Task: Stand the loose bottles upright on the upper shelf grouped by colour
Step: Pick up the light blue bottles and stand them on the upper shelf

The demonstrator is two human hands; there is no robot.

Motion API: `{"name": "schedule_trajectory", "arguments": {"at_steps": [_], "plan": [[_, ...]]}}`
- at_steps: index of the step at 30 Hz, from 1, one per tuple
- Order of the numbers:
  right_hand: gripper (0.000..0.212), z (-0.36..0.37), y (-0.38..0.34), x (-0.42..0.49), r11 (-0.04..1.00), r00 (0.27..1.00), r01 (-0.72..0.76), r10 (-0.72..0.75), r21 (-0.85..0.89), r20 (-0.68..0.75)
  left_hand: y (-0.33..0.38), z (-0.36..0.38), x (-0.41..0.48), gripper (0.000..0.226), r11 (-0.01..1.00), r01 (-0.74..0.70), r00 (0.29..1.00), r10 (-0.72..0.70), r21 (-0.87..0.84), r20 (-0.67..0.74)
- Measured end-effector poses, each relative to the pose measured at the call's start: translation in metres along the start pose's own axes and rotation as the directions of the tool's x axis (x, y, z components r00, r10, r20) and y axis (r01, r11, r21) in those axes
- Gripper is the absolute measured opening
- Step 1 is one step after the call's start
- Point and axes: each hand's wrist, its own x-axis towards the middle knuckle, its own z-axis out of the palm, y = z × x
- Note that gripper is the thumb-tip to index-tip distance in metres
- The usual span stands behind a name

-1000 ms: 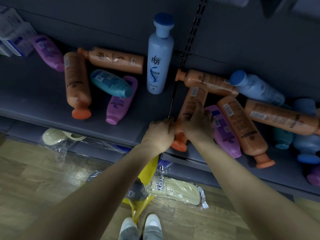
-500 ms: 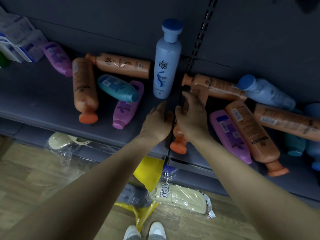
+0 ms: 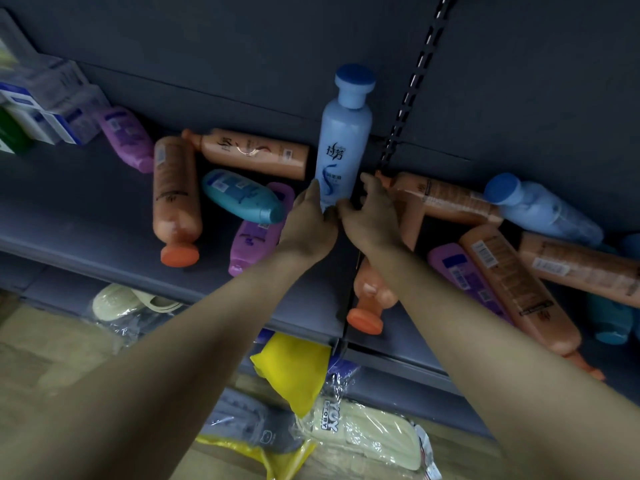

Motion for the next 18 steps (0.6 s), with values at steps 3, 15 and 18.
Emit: {"name": "schedule_trajectory", "arguments": {"at_steps": [3, 15, 18], "plan": [[0.061, 0.0, -0.003, 0.007, 0.997, 0.999, -0.038, 0.039, 0.073, -0.001, 0.002, -0.005, 0.009, 0.044, 0.999, 0.028, 1.0, -0.028, -0.017, 0.015], [0.052, 0.013, -0.002, 0.027, 0.948, 0.998, -0.07, 0.07, 0.311, 0.011, -0.009, -0.007, 0.028, 0.038, 0.992, 0.02, 0.996, -0.009, -0.127, 0.092], [0.058, 0.017, -0.002, 0.034, 0.937, 0.998, -0.059, 0.062, 0.345, 0.0, -0.009, -0.006, 0.031, 0.036, 0.99, -0.012, 0.993, 0.029, -0.139, 0.118]]}}
